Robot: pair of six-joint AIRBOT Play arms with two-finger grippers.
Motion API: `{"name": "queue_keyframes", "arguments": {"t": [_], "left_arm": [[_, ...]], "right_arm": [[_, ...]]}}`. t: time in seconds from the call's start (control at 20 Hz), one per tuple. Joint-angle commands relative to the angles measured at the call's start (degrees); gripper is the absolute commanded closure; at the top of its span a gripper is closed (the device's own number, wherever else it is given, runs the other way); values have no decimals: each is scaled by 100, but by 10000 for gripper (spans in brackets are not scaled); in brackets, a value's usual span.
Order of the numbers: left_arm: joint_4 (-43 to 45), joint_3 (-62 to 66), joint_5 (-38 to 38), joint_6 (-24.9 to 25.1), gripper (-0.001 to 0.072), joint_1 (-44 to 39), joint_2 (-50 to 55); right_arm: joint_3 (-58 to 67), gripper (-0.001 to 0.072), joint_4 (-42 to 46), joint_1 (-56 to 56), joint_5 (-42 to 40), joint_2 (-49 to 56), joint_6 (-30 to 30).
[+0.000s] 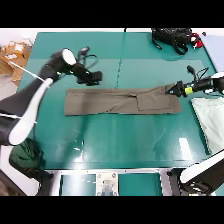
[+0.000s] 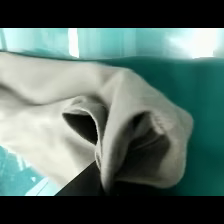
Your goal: Fold the shirts.
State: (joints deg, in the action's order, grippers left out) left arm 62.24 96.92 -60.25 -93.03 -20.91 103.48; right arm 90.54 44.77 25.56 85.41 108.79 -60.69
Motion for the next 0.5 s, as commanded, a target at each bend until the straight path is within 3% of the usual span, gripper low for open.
{"name": "queue_keyframes", "arguments": {"t": [0.0, 0.2, 0.45], "left_arm": [[-654, -94, 944, 87, 680, -778, 522], [-1613, -61, 1679, 599, 679, -1633, 1217], [-2076, -50, 1871, 610, 680, -1860, 1482]], "right_arm": [[31, 687, -46, -205, 264, -841, -284], [385, 687, -72, -713, 802, -1847, -750], [1029, 687, -87, -1373, 984, -2391, -1182]]}}
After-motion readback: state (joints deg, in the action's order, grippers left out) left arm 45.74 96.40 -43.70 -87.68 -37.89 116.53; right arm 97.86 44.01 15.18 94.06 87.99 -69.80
